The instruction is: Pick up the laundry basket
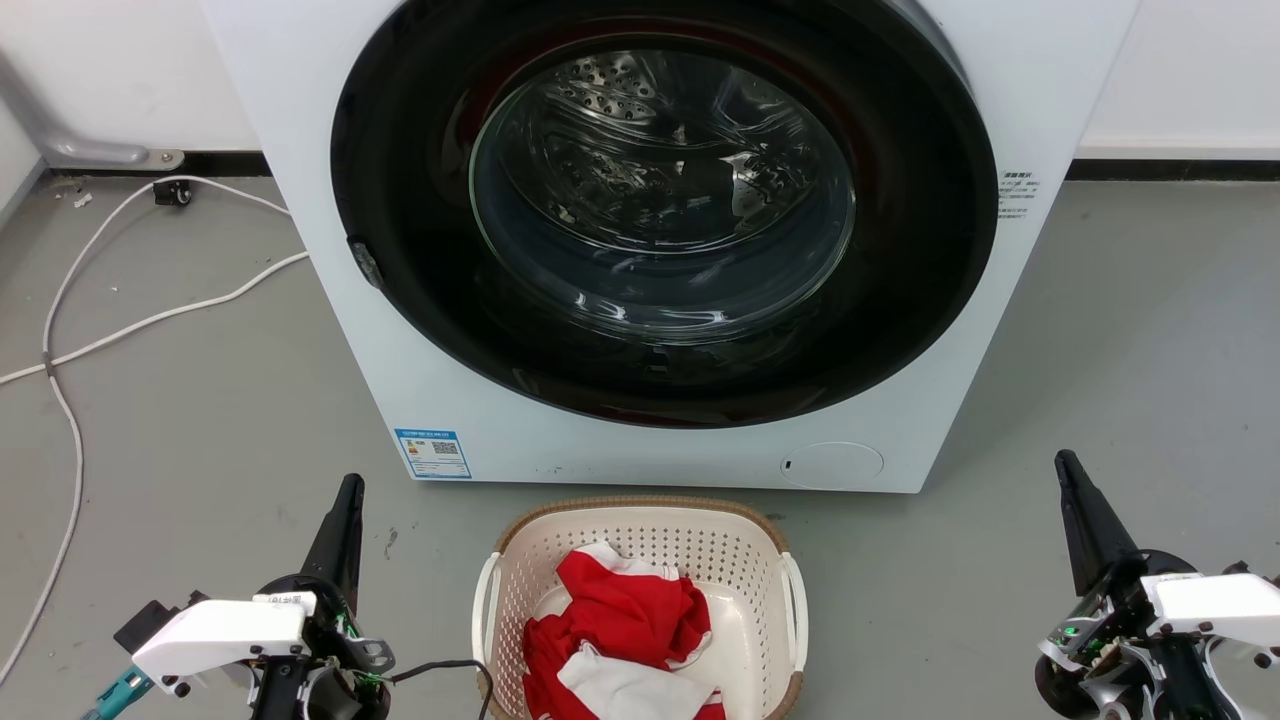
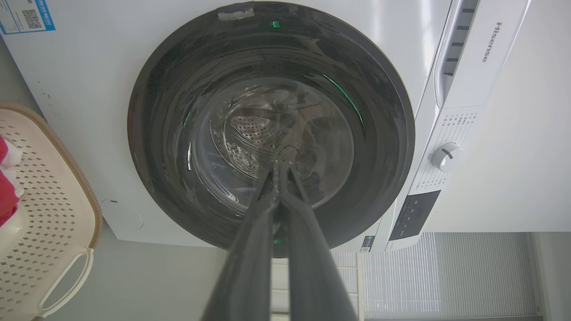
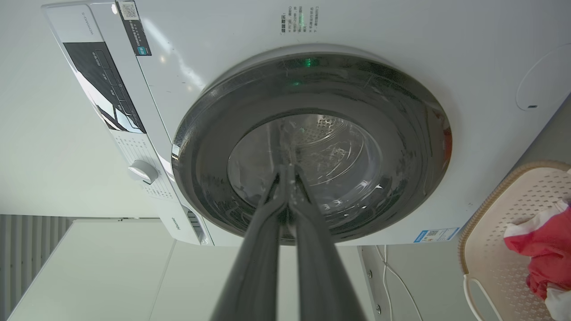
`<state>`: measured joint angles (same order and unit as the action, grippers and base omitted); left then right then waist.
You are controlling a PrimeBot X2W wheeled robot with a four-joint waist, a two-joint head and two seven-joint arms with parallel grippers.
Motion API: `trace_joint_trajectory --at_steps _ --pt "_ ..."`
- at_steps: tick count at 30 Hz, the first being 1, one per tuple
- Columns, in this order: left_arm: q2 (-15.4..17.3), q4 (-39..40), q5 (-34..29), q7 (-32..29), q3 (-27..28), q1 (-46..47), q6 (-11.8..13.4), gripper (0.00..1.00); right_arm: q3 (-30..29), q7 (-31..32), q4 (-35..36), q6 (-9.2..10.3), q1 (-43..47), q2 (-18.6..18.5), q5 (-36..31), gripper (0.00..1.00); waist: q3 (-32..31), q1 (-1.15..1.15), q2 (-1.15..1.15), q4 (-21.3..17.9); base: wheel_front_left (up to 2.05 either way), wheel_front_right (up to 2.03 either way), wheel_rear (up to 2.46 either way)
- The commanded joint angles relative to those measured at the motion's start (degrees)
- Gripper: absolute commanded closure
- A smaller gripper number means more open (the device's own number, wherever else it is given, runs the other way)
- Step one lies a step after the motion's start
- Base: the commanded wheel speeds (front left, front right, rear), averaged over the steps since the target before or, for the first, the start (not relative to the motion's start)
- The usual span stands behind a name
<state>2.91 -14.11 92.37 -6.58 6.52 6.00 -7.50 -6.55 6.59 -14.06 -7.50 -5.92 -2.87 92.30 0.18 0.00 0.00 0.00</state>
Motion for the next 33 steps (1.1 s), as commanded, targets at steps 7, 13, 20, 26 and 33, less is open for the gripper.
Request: trace_joint_trajectory --at_steps 7,13,20,26,33 --pt "-0.07 0.01 0.10 -0.13 0.16 0.47 -0.18 1.00 0.01 0.10 -0.02 0.02 -0.64 -0.01 0.22 1.00 0.00 0.00 0.00 0.00 0.00 0.00 0.00" --pt "-0.07 0.01 0.10 -0.12 0.16 0.47 -0.18 1.00 0.01 0.10 -0.02 0.02 -0.64 -0.01 0.22 1.00 0.00 0.00 0.00 0.00 0.00 0.00 0.00" --pt "-0.07 0.02 0.10 -0.11 0.16 0.47 -0.18 1.00 0.01 0.10 -0.02 0.02 -0.64 -0.01 0.22 1.00 0.00 0.00 0.00 0.00 0.00 0.00 0.00" --pt "-0.02 -0.28 -0.01 0.07 -0.07 -0.12 0.01 0.00 0.02 -0.04 -0.28 -0.01 0.14 0.01 -0.03 0.00 0.00 0.00 0.00 0.00 0.00 0.00 0.00" --pt "-0.07 0.12 -2.13 1.80 -0.46 -0.93 0.02 0.00 0.43 -1.77 -0.68 0.01 1.00 0.05 -1.85 0.00 0.04 0.00 0.00 0.01 0.00 0.00 0.00"
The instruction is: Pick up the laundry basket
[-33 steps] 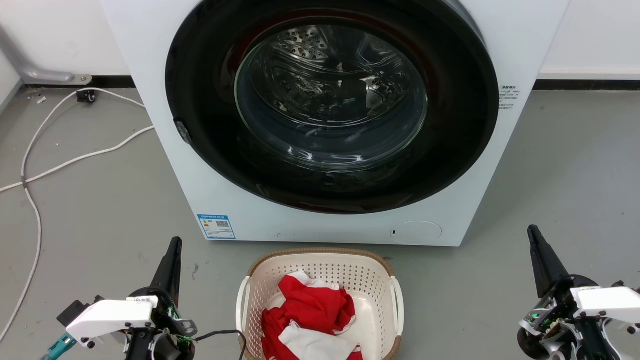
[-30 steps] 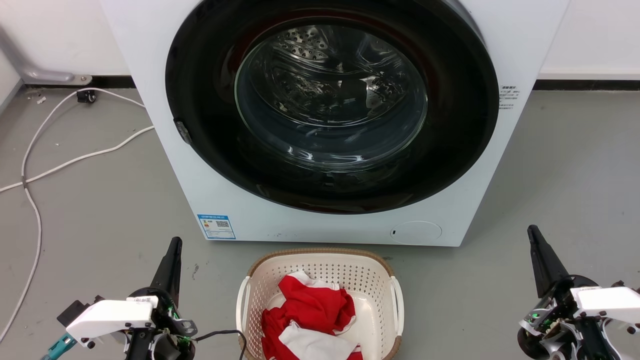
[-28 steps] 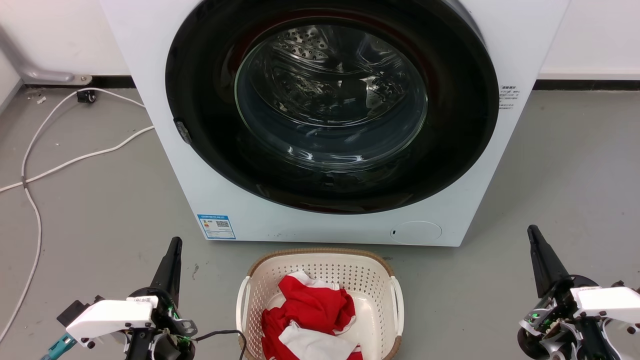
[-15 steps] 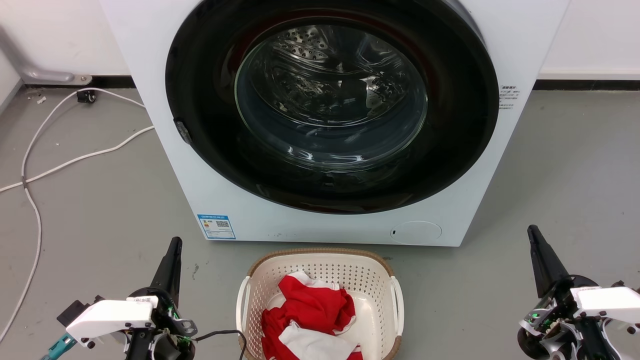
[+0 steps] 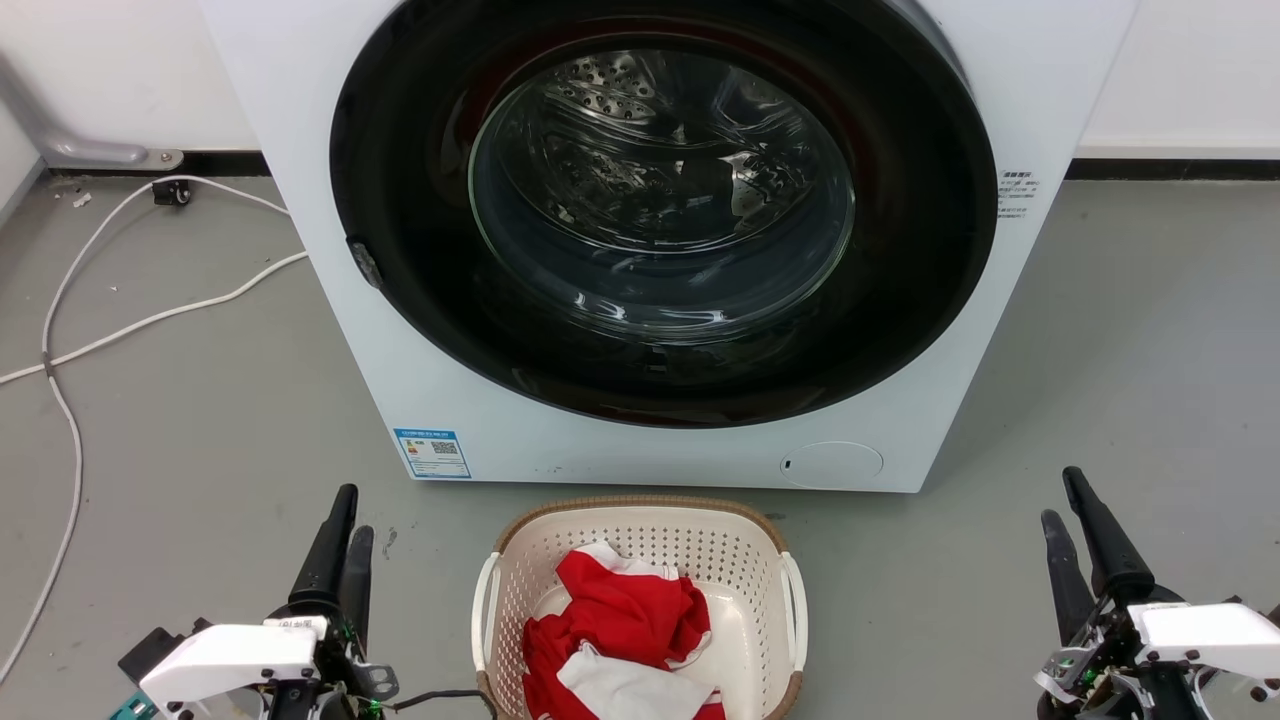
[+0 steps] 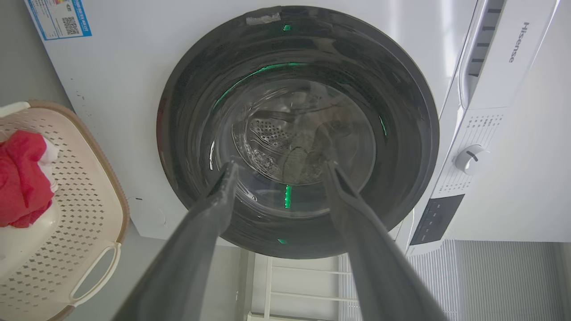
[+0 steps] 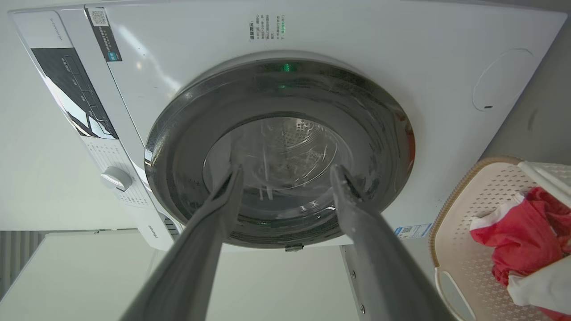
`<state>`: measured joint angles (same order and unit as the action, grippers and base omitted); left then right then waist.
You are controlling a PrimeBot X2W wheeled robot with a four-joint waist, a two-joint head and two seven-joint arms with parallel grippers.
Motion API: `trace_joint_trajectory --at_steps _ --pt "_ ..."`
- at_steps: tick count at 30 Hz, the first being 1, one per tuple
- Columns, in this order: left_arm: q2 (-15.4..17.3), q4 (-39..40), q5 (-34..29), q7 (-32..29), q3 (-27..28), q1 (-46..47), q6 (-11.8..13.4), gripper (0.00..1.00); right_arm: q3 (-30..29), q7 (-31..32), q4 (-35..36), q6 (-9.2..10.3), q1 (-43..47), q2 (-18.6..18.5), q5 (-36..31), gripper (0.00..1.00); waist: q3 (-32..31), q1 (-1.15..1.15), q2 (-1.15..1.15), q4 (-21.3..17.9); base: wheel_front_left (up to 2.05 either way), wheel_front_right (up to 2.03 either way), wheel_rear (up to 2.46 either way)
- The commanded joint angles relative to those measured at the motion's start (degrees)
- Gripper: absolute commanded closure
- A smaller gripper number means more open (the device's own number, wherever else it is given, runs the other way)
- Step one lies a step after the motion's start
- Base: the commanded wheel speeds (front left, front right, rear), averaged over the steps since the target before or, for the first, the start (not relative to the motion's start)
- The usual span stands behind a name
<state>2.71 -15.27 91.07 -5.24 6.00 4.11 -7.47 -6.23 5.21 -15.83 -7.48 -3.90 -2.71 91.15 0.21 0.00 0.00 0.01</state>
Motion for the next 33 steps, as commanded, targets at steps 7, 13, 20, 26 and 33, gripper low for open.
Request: trace_joint_trajectory --at_steps 7,13,20,26,33 --pt "0.14 3.38 -7.50 2.41 -0.03 0.78 0.46 0.00 0.01 -2.35 3.14 -0.01 -0.54 -0.13 -8.96 0.00 0.12 0.00 0.00 0.00 0.00 0.00 0.00" --pt "0.15 5.75 -14.22 3.97 -1.04 0.40 2.07 0.00 0.77 -3.92 5.64 -0.01 0.04 -0.14 -17.92 0.00 0.27 0.00 0.00 -0.03 0.00 0.00 0.00" --pt "0.16 8.02 -22.37 5.64 -2.91 -0.01 3.94 0.00 1.72 -5.58 7.99 -0.01 0.74 -0.15 -27.79 0.00 0.43 0.00 0.00 -0.01 0.00 0.00 0.00" --pt "0.17 9.29 -28.74 7.00 -4.61 -0.38 5.19 0.00 2.54 -6.95 9.48 -0.01 1.35 -0.16 -34.82 0.00 0.49 0.00 0.00 0.00 0.00 0.00 0.00" --pt "0.17 10.31 -35.15 8.46 -6.17 -0.73 6.58 0.00 3.27 -8.42 10.73 -0.01 2.11 -0.17 -42.33 0.00 0.50 0.00 0.00 -0.02 0.00 0.00 0.00"
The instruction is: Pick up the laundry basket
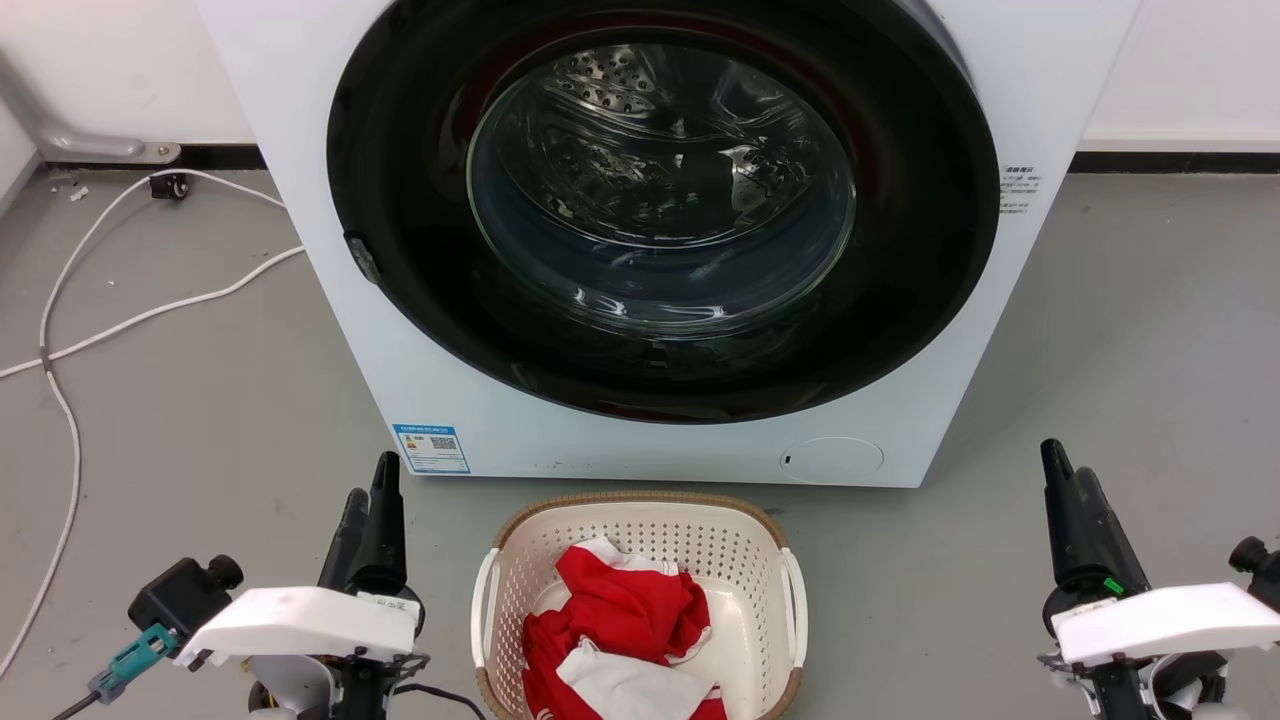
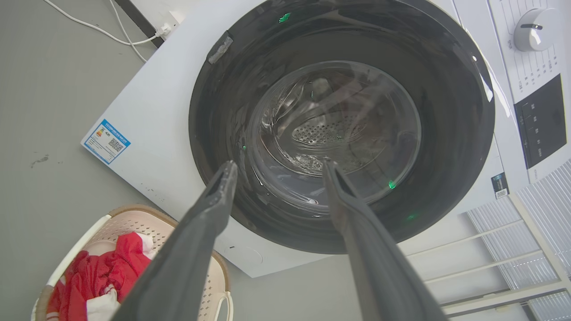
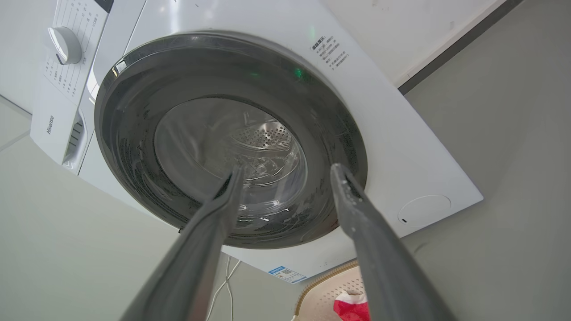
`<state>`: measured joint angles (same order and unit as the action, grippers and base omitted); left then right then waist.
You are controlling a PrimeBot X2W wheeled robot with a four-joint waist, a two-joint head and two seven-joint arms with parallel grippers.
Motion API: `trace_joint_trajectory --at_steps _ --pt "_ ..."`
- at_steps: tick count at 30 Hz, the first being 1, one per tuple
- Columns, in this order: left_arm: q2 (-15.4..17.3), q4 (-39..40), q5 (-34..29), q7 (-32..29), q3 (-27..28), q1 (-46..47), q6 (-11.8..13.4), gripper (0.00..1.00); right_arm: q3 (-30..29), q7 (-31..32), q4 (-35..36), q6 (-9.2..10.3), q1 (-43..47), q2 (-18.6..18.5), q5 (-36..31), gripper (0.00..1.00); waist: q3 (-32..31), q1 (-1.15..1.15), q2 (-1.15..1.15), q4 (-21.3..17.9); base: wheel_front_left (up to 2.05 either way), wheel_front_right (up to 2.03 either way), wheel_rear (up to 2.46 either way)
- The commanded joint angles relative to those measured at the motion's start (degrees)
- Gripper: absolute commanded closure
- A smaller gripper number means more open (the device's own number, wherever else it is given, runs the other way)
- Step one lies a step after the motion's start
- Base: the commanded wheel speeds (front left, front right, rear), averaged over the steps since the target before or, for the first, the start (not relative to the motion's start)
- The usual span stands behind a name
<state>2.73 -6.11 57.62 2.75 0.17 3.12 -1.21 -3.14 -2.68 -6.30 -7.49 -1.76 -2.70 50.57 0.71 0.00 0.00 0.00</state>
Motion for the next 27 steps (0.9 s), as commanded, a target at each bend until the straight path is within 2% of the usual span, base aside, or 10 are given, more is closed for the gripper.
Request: trace_joint_trajectory --at_steps 1,27 --pt "0.15 1.31 -2.53 0.68 -0.54 0.22 0.50 0.00 0.25 -0.72 1.32 0.00 0.06 -0.19 -2.77 0.00 0.00 0.00 0.00 -0.01 0.00 0.00 0.00" --pt "0.17 3.38 -21.31 5.15 -3.90 -1.54 2.55 0.00 2.09 -5.18 3.49 0.00 2.41 -0.22 -22.89 0.00 0.02 0.00 0.00 0.05 0.00 0.00 0.00"
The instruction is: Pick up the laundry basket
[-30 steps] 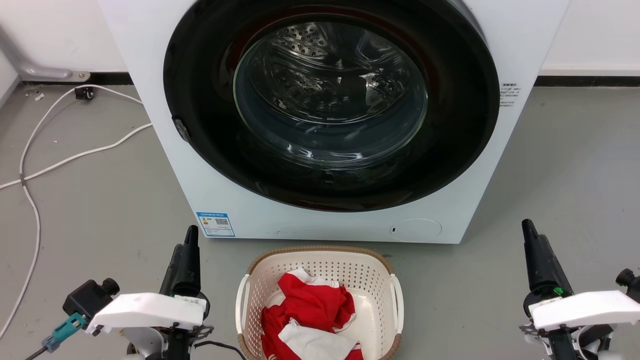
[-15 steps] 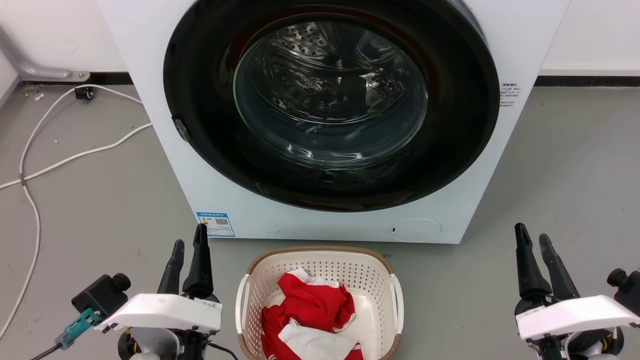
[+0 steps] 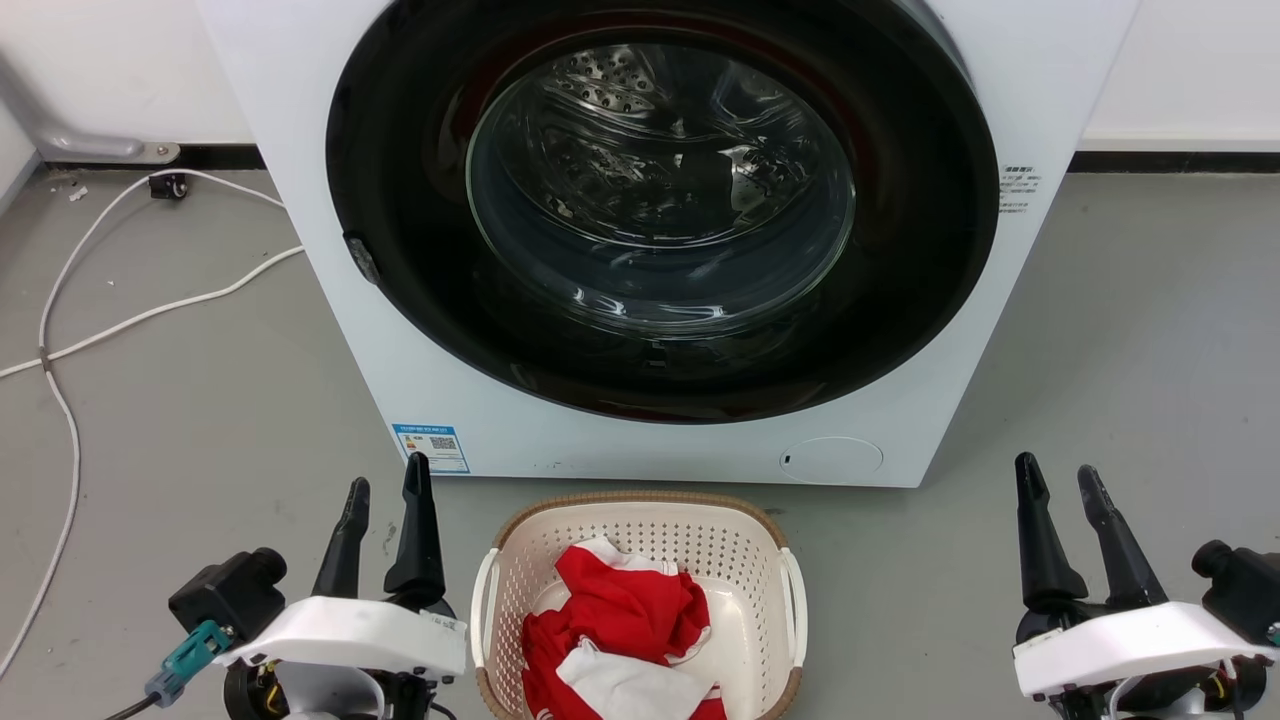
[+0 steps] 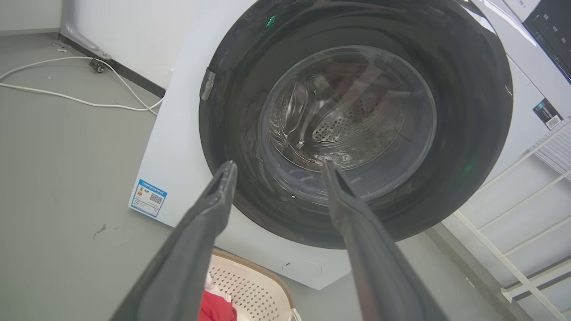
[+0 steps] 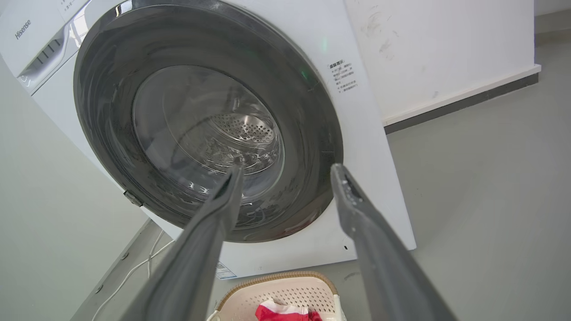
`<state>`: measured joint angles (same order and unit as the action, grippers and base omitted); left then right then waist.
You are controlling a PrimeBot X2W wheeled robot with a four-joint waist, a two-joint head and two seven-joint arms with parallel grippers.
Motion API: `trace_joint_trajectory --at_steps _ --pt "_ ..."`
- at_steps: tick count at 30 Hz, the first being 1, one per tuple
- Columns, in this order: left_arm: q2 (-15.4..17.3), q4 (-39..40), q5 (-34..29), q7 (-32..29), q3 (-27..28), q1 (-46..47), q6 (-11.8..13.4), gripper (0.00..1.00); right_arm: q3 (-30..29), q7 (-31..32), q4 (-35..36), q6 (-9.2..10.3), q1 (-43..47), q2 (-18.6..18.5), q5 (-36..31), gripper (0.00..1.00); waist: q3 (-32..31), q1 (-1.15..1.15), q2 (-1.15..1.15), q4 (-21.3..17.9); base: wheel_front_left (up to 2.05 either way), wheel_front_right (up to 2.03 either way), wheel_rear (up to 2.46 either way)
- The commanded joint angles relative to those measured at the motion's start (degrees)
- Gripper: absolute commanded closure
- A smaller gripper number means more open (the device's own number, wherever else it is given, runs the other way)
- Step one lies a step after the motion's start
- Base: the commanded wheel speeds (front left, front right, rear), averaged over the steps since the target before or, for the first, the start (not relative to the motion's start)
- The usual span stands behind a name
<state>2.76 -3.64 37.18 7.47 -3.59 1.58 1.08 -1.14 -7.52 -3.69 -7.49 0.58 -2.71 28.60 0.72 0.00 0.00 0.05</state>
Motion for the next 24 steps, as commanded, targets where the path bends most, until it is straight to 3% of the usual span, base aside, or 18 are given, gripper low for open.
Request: trace_joint_trajectory --at_steps 1,24 --pt "0.14 0.96 -1.50 0.55 -0.23 -0.07 0.34 0.00 0.19 -0.50 0.97 0.00 0.08 -0.21 -1.67 0.00 0.02 0.00 0.00 0.00 0.00 0.00 0.00" --pt "0.15 1.23 -14.27 3.84 -2.15 -1.44 2.15 0.00 1.23 -3.76 1.66 0.00 1.68 -0.24 -16.43 0.00 0.05 0.00 0.00 0.11 0.00 0.00 0.00"
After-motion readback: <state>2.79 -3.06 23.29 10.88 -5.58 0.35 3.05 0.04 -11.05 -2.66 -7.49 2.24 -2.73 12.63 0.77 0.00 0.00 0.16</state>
